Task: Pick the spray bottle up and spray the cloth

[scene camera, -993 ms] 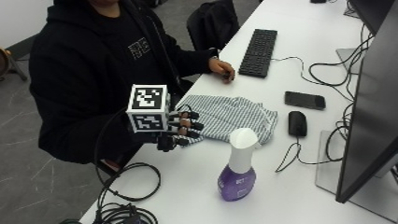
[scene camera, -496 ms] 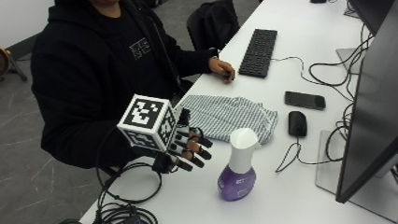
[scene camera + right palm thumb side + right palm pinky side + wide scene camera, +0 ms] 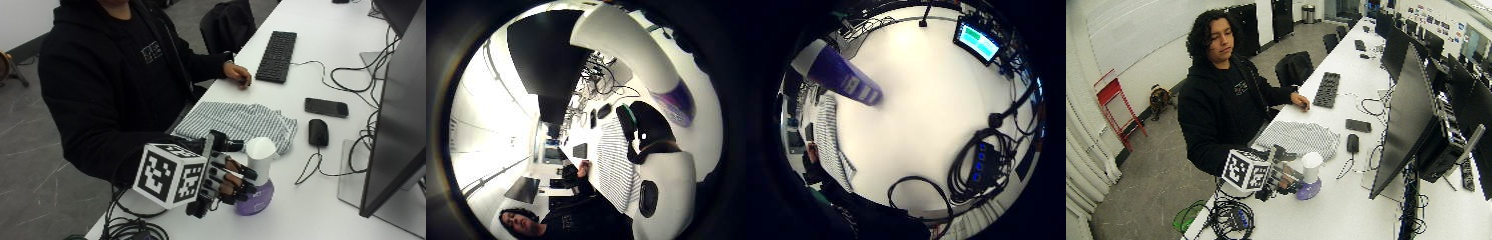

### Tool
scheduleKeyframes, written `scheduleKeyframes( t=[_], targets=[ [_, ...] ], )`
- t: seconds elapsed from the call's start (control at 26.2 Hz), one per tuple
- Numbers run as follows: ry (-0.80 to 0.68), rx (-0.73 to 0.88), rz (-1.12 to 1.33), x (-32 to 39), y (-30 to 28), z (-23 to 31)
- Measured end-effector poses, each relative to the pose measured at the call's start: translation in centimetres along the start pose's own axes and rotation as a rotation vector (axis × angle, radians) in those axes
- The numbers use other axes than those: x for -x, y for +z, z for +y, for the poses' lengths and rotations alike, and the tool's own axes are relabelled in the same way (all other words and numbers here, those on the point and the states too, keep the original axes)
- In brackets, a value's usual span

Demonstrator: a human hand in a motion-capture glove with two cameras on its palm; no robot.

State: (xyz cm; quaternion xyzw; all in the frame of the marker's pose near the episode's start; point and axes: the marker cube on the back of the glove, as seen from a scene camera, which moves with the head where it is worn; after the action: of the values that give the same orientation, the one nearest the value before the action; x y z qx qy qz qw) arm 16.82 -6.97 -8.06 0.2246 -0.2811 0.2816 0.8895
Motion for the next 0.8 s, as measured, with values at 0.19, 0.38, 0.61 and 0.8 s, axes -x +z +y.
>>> scheduleKeyframes(
  t=[0.19, 0.38, 0.61, 0.8],
  targets=[
    [-0.027, -0.118, -0.256, 1.5, 2.1, -5.1],
    [-0.065, -0.077, -0.421, 1.4, 3.0, -5.4],
    [-0.058, -0.037, -0.552, 1.0, 3.9, -5.6],
    [-0.151, -0.095, -0.599, 0.3, 4.8, -6.6]
  ],
)
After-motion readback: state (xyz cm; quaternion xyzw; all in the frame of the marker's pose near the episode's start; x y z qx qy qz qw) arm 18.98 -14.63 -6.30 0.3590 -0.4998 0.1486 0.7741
